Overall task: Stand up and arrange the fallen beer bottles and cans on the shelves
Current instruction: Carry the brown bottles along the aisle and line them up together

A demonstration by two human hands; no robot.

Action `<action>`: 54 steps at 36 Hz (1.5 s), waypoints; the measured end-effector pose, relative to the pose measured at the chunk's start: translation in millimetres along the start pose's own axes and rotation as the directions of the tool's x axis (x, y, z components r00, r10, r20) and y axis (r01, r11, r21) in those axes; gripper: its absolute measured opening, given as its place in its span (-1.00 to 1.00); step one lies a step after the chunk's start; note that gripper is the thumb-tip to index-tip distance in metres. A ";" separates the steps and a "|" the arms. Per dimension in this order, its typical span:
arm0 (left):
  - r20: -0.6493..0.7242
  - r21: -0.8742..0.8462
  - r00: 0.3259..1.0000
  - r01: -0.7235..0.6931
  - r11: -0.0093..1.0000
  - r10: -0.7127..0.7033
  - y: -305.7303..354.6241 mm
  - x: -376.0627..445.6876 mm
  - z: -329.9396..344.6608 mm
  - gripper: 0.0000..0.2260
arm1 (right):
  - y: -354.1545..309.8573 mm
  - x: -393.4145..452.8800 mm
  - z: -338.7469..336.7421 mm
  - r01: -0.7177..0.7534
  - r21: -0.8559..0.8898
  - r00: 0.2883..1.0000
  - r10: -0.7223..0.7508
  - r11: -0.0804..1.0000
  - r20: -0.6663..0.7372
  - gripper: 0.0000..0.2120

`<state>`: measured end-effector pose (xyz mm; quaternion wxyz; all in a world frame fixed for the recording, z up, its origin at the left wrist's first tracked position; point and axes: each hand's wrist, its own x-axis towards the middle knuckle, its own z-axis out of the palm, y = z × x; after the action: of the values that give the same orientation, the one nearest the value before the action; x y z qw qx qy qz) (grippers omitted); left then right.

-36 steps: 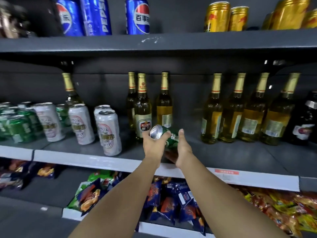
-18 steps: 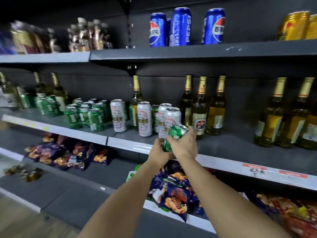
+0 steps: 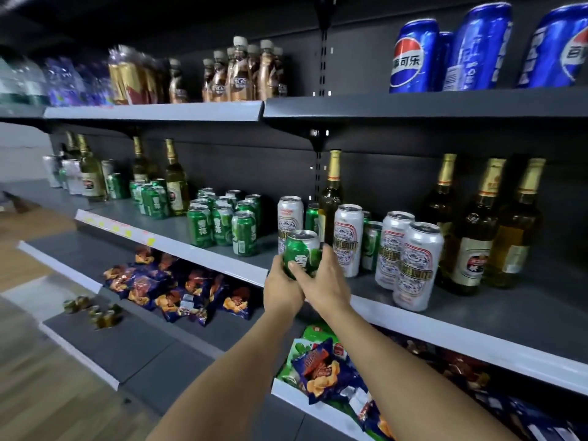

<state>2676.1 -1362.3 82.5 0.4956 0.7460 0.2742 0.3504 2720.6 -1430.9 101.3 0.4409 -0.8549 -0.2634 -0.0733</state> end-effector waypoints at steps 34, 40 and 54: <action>-0.034 0.167 0.994 0.112 0.980 -0.108 -82.5 180.0 -15.3 -0.35 | -0.2 125.7 129.7 -0.351 0.058 0.934 0.354 0.935 -0.054 -0.61; -0.059 0.170 0.996 0.077 0.982 -0.067 -80.6 174.9 -15.8 -0.26 | 6.1 97.0 119.6 -0.286 -0.064 0.938 0.266 0.956 -0.220 -0.58; -0.080 0.169 0.870 -0.470 0.866 0.487 -7.3 64.0 54.3 -0.57 | 60.9 20.9 -20.9 -0.155 -0.271 0.781 -0.051 0.950 -0.623 -0.89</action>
<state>2757.5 -1341.0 77.5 0.3206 0.8021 0.1340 0.4857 2771.9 -1468.2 77.7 0.3661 -0.8475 -0.0645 -0.3789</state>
